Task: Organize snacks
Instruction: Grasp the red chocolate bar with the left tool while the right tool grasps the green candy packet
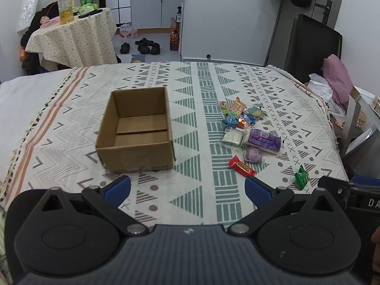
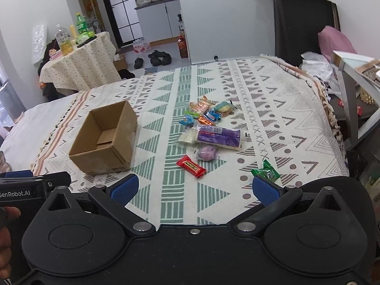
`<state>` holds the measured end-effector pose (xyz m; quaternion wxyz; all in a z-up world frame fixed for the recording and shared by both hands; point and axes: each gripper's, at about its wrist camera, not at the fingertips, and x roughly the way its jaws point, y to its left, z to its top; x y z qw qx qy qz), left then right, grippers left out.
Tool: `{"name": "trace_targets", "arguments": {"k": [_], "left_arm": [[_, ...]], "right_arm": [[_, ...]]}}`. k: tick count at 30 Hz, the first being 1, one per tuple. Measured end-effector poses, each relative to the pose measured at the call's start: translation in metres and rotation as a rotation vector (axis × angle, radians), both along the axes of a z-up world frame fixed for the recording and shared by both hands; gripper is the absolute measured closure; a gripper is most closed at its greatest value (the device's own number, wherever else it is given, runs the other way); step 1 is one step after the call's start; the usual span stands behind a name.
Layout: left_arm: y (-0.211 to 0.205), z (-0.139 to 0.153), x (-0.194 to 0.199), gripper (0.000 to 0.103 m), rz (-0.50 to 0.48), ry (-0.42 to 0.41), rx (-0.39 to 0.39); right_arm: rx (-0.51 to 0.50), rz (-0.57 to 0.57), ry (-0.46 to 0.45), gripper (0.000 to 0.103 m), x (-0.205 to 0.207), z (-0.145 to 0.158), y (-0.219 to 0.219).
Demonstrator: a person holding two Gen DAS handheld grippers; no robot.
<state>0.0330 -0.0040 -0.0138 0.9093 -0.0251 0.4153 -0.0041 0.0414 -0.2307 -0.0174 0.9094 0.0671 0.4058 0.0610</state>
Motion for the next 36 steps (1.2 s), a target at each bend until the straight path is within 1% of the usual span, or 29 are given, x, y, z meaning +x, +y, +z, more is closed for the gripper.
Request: {"name": "trace_targets", "arguments": {"k": [6, 11, 13, 15, 18, 20, 22, 23, 25, 27, 29, 31, 33, 36], "left_arm": [[-0.007, -0.015, 0.023, 0.003, 0.004, 0.031, -0.038], [-0.015, -0.028, 0.041, 0.004, -0.004, 0.045, -0.07], [-0.017, -0.033, 0.049, 0.008, -0.006, 0.057, -0.085], [-0.019, -0.039, 0.057, 0.011, -0.002, 0.075, -0.099], [-0.022, -0.049, 0.069, 0.016, 0.004, 0.098, -0.112], [-0.026, -0.055, 0.076, 0.019, 0.006, 0.112, -0.117], [-0.03, -0.062, 0.083, 0.022, 0.003, 0.127, -0.12], [-0.032, -0.065, 0.087, 0.023, 0.001, 0.134, -0.123], [-0.037, -0.072, 0.093, 0.029, -0.004, 0.15, -0.13], [-0.043, -0.08, 0.101, 0.033, -0.01, 0.172, -0.132], [-0.049, -0.089, 0.108, 0.036, -0.014, 0.193, -0.131], [-0.055, -0.097, 0.116, 0.039, -0.017, 0.213, -0.133], [-0.061, -0.103, 0.123, 0.041, -0.02, 0.226, -0.134], [-0.07, -0.113, 0.133, 0.041, -0.016, 0.246, -0.134]], "right_arm": [[0.01, 0.016, 0.044, 0.0, 0.016, -0.017, -0.008], [0.029, -0.008, 0.073, 0.0, 0.031, -0.029, -0.02], [0.038, -0.028, 0.098, 0.0, 0.038, -0.036, -0.026], [0.049, -0.044, 0.125, 0.001, 0.046, -0.044, -0.032], [0.033, -0.062, 0.145, 0.002, 0.056, -0.054, -0.039], [0.033, -0.075, 0.166, 0.009, 0.065, -0.06, -0.045], [0.036, -0.096, 0.188, 0.011, 0.073, -0.067, -0.052], [0.031, -0.106, 0.198, 0.011, 0.078, -0.07, -0.055], [0.024, -0.121, 0.218, 0.011, 0.085, -0.077, -0.061], [0.038, -0.139, 0.246, 0.011, 0.092, -0.085, -0.068], [0.037, -0.151, 0.263, 0.015, 0.099, -0.091, -0.073], [0.044, -0.164, 0.28, 0.016, 0.106, -0.097, -0.078], [0.047, -0.176, 0.304, 0.017, 0.115, -0.105, -0.082], [0.033, -0.203, 0.345, 0.021, 0.127, -0.118, -0.091]]}}
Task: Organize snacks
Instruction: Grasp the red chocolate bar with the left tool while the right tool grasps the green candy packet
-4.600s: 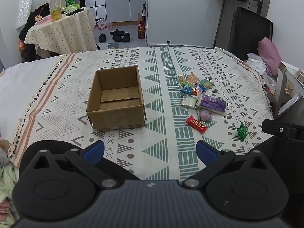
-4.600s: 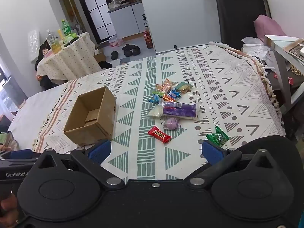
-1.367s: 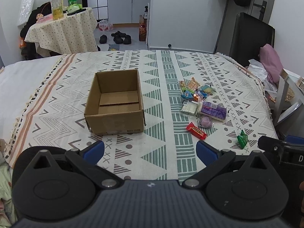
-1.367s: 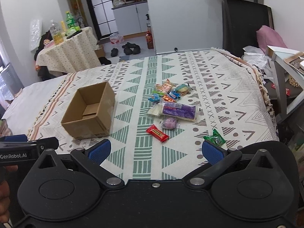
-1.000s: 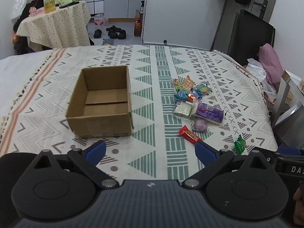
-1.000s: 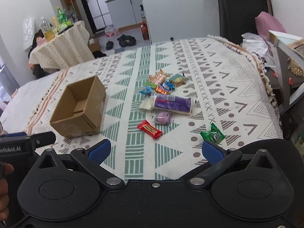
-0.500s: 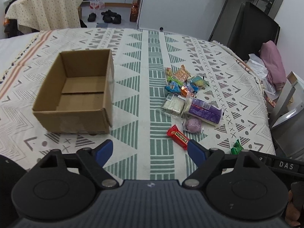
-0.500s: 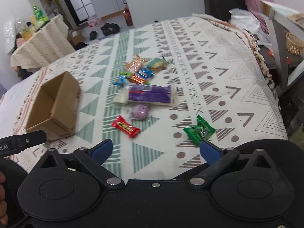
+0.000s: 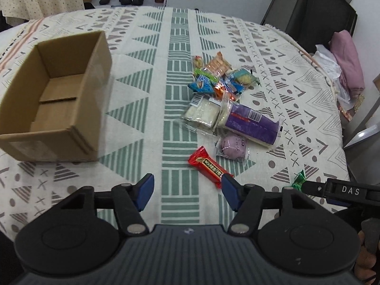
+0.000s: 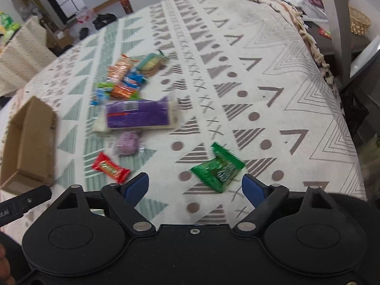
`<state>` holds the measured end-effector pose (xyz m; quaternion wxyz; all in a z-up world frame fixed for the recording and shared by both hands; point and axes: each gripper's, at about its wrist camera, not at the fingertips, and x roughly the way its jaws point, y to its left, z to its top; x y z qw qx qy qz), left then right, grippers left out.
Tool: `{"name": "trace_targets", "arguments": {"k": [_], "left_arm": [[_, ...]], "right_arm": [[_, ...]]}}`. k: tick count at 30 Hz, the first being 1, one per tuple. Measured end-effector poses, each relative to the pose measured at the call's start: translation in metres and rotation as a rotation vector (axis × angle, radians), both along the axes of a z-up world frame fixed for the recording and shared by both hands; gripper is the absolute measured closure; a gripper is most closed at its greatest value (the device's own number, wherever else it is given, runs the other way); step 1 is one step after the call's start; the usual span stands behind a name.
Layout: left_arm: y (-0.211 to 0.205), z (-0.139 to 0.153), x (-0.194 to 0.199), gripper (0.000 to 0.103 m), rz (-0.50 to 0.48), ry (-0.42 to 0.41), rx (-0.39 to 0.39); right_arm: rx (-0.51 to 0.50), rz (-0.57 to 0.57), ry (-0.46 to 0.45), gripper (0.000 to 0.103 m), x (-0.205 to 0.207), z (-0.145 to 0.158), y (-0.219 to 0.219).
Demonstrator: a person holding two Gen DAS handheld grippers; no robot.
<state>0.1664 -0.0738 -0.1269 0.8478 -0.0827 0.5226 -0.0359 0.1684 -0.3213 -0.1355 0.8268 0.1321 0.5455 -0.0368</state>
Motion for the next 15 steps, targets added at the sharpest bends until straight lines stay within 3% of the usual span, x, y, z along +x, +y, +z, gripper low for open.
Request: {"name": "trace_targets", "arguments": {"k": [15], "left_arm": [[-0.03, -0.059, 0.049, 0.058, 0.054, 0.169, -0.041]], "right_arm": [[0.137, -0.008, 0.137, 0.027, 0.036, -0.051, -0.018]]}}
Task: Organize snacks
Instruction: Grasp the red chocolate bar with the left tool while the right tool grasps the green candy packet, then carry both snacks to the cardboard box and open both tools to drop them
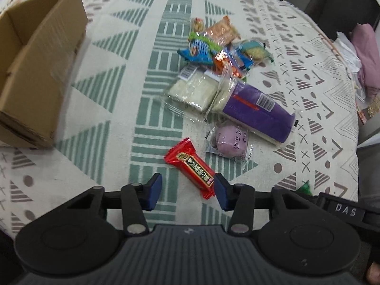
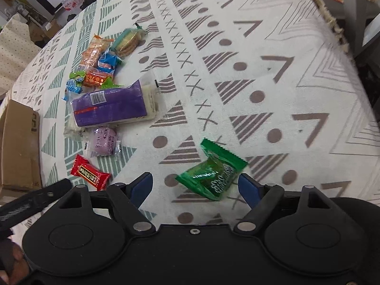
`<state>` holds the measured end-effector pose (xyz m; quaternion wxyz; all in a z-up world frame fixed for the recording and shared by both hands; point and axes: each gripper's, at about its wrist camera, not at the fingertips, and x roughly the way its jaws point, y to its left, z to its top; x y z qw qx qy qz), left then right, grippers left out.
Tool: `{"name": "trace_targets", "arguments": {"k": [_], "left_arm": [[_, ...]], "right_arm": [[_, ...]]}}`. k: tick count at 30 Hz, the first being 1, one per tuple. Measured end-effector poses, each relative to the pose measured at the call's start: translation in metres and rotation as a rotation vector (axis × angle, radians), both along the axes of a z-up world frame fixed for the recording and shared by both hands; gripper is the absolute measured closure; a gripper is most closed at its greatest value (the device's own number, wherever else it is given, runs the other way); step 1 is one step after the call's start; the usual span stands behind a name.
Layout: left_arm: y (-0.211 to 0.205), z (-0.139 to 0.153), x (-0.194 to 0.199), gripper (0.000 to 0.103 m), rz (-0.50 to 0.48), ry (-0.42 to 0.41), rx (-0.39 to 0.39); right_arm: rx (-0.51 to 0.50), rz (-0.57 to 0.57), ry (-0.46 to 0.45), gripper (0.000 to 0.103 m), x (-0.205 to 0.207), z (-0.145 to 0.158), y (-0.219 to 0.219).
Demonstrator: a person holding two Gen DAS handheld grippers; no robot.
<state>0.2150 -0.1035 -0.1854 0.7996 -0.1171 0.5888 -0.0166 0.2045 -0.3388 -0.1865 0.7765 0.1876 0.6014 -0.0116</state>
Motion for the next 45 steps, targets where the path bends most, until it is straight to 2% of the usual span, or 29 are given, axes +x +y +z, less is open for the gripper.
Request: {"name": "trace_targets", "arguments": {"k": [3, 5, 11, 14, 18, 24, 30, 37, 45], "left_arm": [[-0.006, -0.007, 0.008, 0.059, 0.008, 0.014, 0.001], [-0.009, -0.012, 0.012, 0.061, 0.009, 0.025, 0.005], [-0.011, -0.022, 0.02, 0.065, 0.029, 0.04, -0.021], [-0.012, -0.023, 0.021, 0.071, 0.029, 0.031, -0.026], [-0.009, -0.021, 0.02, 0.082, 0.036, 0.013, -0.05], [0.0, -0.012, 0.012, 0.089, 0.027, -0.038, -0.055], [0.012, 0.008, 0.003, 0.089, 0.038, -0.085, -0.085], [0.031, 0.038, -0.007, 0.089, 0.031, -0.168, -0.081], [0.067, 0.063, -0.014, 0.089, 0.082, -0.247, -0.097]], "right_arm": [[0.028, -0.018, 0.02, 0.035, 0.005, -0.011, -0.001], [0.047, -0.033, 0.034, 0.045, 0.009, -0.017, -0.003], [0.035, 0.0, 0.02, 0.055, 0.012, -0.021, 0.002], [0.035, 0.018, 0.007, 0.059, 0.012, -0.02, 0.003], [0.034, 0.037, -0.022, 0.061, 0.012, -0.016, 0.006], [0.037, 0.046, -0.078, 0.061, 0.012, -0.003, 0.009], [0.025, 0.055, -0.121, 0.061, 0.009, 0.014, 0.016], [0.025, 0.077, -0.18, 0.061, 0.004, 0.038, 0.04], [0.026, 0.108, -0.243, 0.061, -0.001, 0.062, 0.073]]}}
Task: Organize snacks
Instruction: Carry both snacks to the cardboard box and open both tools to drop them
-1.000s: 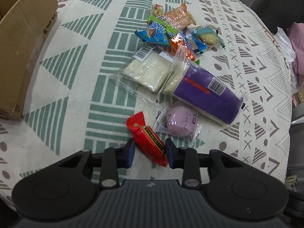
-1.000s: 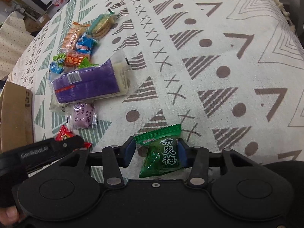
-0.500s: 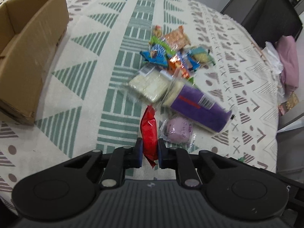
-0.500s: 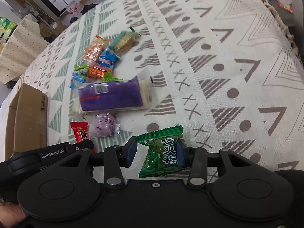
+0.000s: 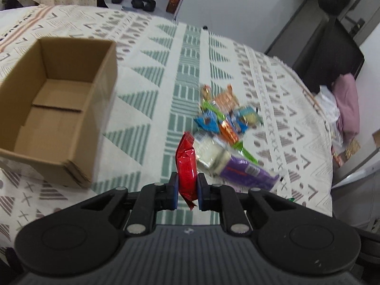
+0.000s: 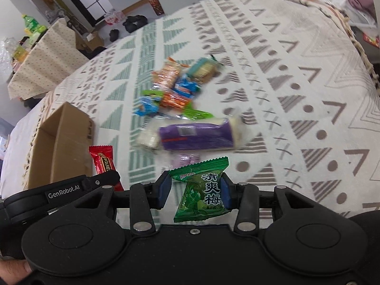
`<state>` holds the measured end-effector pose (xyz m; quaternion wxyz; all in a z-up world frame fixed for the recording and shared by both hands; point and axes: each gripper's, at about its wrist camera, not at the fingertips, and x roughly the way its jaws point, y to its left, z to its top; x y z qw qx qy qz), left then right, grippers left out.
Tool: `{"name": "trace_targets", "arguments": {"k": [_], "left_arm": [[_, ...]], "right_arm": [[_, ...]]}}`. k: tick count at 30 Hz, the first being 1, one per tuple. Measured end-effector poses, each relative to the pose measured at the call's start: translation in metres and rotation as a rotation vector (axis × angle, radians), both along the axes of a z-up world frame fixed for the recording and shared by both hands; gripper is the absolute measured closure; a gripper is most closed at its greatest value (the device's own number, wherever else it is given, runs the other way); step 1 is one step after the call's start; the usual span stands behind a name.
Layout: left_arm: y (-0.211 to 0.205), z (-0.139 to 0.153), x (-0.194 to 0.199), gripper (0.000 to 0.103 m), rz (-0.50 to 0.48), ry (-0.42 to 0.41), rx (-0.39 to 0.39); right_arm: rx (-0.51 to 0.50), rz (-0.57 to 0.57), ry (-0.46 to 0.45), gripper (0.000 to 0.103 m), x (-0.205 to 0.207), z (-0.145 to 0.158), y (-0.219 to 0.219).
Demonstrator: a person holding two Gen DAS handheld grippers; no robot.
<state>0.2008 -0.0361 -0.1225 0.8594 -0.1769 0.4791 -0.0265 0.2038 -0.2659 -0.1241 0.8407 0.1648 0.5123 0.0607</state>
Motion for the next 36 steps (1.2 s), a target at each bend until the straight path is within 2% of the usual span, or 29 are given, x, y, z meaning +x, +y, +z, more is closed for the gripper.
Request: {"name": "trace_targets", "arguments": {"k": [4, 9, 14, 22, 36], "left_arm": [[0.02, 0.012, 0.0, 0.089, 0.032, -0.048, -0.014], [0.05, 0.027, -0.004, 0.089, 0.131, -0.124, -0.046], [0.076, 0.034, -0.007, 0.089, 0.195, -0.151, -0.062], [0.11, 0.042, -0.014, 0.089, 0.29, -0.194, -0.075], [0.176, 0.027, -0.01, 0.088, 0.484, -0.135, -0.084]], "right_arm": [[0.01, 0.022, -0.037, 0.061, 0.002, 0.011, 0.019], [0.013, 0.057, -0.078, 0.061, 0.008, 0.028, 0.047], [-0.014, 0.12, -0.133, 0.061, 0.017, 0.049, 0.078], [-0.022, 0.199, -0.171, 0.061, 0.037, 0.068, 0.13], [0.012, 0.312, -0.142, 0.061, 0.065, 0.063, 0.203]]}}
